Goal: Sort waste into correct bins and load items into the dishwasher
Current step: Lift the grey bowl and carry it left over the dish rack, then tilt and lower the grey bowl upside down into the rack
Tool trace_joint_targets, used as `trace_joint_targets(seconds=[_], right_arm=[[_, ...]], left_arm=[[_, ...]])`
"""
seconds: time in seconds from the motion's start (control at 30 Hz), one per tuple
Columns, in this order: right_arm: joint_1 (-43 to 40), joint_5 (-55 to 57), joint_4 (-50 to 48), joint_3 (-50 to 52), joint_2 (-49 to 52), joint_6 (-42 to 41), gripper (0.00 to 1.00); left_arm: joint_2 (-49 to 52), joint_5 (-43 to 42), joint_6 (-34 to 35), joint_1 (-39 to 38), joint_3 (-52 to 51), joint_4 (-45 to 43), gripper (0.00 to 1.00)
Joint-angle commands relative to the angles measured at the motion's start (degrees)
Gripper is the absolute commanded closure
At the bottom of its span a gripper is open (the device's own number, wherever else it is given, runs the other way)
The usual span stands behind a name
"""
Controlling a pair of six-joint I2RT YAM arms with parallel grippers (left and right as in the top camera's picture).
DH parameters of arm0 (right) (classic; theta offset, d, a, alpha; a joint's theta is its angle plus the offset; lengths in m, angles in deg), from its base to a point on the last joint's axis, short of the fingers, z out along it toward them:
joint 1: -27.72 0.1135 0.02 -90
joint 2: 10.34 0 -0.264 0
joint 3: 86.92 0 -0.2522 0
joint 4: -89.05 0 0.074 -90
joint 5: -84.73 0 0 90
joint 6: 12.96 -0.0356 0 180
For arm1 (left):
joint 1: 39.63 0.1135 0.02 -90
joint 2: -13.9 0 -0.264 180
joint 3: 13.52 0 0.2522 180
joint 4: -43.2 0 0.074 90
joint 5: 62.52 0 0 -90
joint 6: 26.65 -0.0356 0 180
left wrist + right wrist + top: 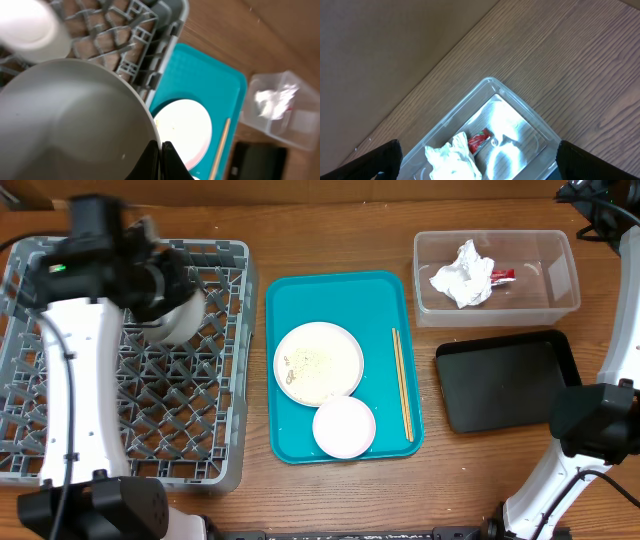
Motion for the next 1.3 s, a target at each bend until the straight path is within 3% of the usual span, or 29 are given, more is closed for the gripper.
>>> trace_joint_targets(seconds=[0.0,0.2,0.5,0.87,1.27], right_arm=[[0.15,-0.04,-0.17,-0.48,-0.57,-0.04,0.0],[0.15,-0.02,-0.2,-0.48,-0.57,-0.07,0.0],[0.15,-0.04,-0.17,-0.48,-0.55,-0.07,0.0],[0.15,-0.02,-0.17,-0.48,-0.55,-0.07,0.0],[0.15,-0.04,-0.17,-0.48,-0.57,-0.07,0.0]], left_arm=[[-0.2,-13.84,-2.54,6.36,0.26,1.46,0.96],[-0.02,-30.29,-10.67,13.49,-3.54,1.07,0.96],[4.04,-38.53,-10.67,18.78,-12.39,-5.75,0.96],[8.46,-40.61,-11.52,24.17,-13.51,-5.09,0.96],[8.66,-39.85,-13.51,24.65,-15.67,-4.55,0.96]])
